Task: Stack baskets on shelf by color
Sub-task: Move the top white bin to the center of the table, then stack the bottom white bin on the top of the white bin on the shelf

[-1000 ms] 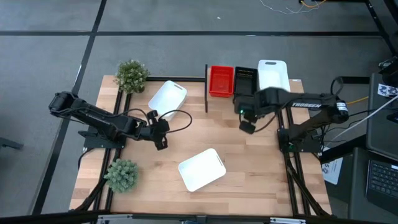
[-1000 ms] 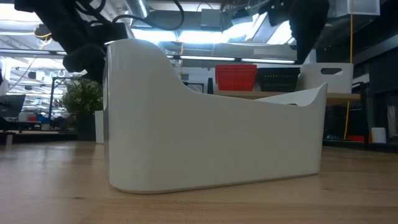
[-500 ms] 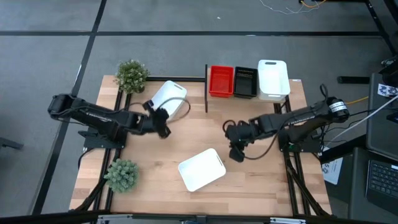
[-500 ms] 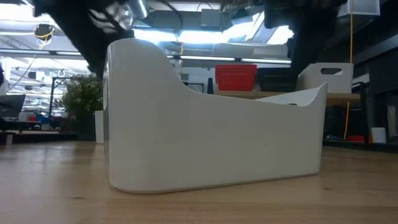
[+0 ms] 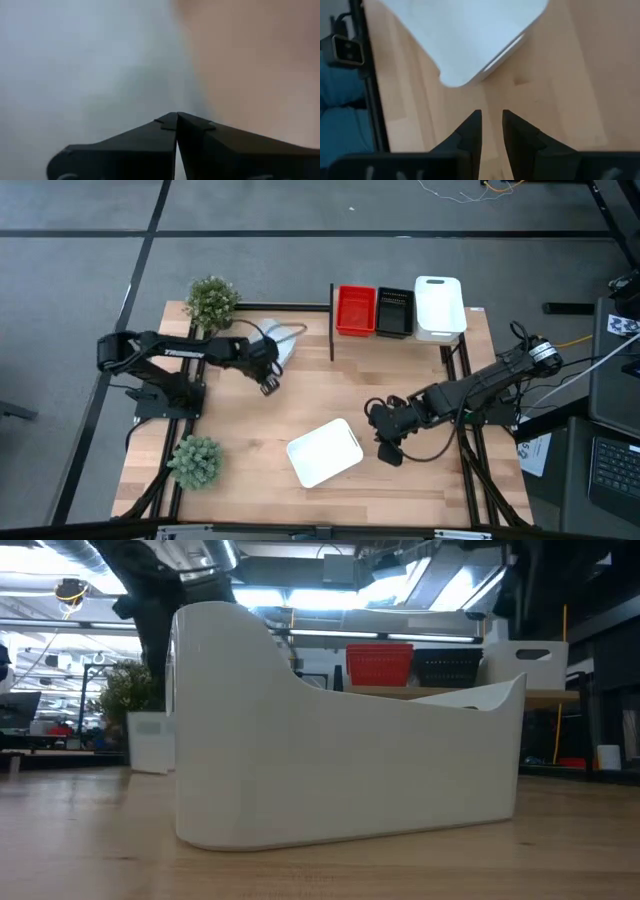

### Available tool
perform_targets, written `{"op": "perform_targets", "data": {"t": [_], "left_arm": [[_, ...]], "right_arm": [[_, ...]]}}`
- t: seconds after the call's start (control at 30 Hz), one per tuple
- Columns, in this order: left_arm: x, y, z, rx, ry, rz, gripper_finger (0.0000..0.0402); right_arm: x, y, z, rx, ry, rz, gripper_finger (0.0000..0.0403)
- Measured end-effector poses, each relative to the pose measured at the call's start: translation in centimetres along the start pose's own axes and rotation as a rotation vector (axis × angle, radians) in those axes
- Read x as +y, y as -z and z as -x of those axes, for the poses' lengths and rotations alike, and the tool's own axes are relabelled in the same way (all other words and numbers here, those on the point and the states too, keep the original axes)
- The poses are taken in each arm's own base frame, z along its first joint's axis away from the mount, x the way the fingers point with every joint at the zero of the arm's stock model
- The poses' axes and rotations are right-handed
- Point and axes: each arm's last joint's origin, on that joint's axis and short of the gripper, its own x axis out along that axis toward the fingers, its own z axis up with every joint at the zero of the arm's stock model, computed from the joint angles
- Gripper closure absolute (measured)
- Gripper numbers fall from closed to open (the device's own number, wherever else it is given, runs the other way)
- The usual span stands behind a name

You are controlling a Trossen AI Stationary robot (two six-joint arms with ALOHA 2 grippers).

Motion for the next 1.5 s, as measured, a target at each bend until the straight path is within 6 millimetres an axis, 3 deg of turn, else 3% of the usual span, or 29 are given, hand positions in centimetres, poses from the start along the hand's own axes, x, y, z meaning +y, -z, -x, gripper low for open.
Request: {"op": "perform_targets", "data": {"t": [0.13,0.27,0.37,0.47,0.6,0.73,0.9,1.0,1.13,1.4,1.5], "left_arm": [[-4.7,-0.2,1.3,0.011,0.292,-0.051,0.0402],[-10.5,-1.0,4.2,-0.150,0.578,-0.232,0.0402],[-13.8,-1.4,6.9,-0.299,0.636,-0.343,0.0402],[-15.6,-0.9,9.1,-0.331,0.591,-0.402,0.0402],[-16.8,0.8,11.7,-0.333,0.474,-0.441,0.0402],[-16.4,3.2,12.7,-0.300,0.319,-0.412,0.0402],[-16.3,5.1,13.1,-0.276,0.231,-0.359,0.0402],[-16.5,5.3,13.5,-0.288,0.248,-0.346,0.0402],[-16.5,5.3,13.5,-0.294,0.240,-0.346,0.0402],[-16.4,5.2,13.5,-0.328,0.204,-0.363,0.0402],[-16.4,5.2,13.5,-0.328,0.204,-0.364,0.0402]], "right_arm": [[0.7,0.6,0.0,0.008,-0.013,0.030,0.0328],[1.2,0.9,0.1,-0.014,-0.003,0.051,0.0328],[1.5,1.0,0.1,-0.059,0.011,0.062,0.0328],[2.3,0.5,0.1,-0.173,0.011,0.070,0.0328],[4.2,-0.6,-1.0,-0.323,-0.066,0.125,0.0328],[5.5,-1.0,-4.4,-0.351,-0.080,0.245,0.0328],[4.3,-1.1,-9.2,-0.209,0.067,0.252,0.0334],[3.2,-1.1,-10.4,-0.059,0.192,0.210,0.0343],[2.4,-0.6,-9.3,0.167,0.381,0.202,0.0353],[1.5,0.0,-3.3,0.411,0.809,0.356,0.0359],[1.6,-0.4,-2.3,0.332,0.824,0.316,0.0360]]}}
